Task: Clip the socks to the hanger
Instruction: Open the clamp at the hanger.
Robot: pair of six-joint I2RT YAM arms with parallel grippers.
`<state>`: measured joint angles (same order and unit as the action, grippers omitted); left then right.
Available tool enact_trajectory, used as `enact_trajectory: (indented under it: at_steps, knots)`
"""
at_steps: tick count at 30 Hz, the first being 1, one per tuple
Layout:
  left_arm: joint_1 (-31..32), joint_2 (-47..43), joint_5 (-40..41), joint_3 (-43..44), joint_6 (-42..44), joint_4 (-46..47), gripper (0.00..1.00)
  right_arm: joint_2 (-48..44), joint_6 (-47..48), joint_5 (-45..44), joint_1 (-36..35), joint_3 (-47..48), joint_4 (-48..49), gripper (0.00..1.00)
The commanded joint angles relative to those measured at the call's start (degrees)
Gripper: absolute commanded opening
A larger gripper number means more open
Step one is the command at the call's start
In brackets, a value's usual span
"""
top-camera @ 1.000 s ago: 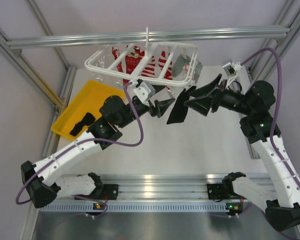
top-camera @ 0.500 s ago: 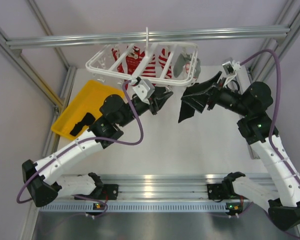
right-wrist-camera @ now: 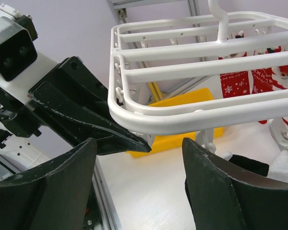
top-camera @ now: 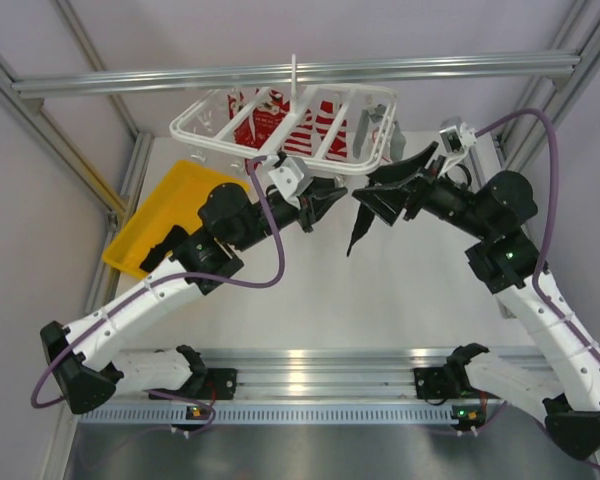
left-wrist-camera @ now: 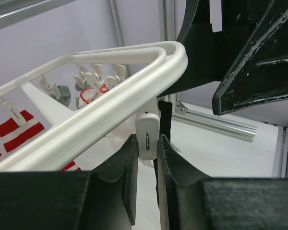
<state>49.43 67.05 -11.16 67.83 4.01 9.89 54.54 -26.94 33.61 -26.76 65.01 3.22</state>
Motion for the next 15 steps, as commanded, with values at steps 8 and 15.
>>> enact_trajectory:
  at_steps: [8, 15]
  knots:
    - [0.8, 0.3, 0.7, 3.6, 4.9, -6.5, 0.00, 2.0, -0.7, -5.9, -4.3, -1.2, 4.7, 0.70]
    - [1.9, -1.0, 1.8, 2.7, 8.6, -7.6, 0.00, 3.4, -1.7, -6.4, -6.7, -1.6, 7.1, 0.69]
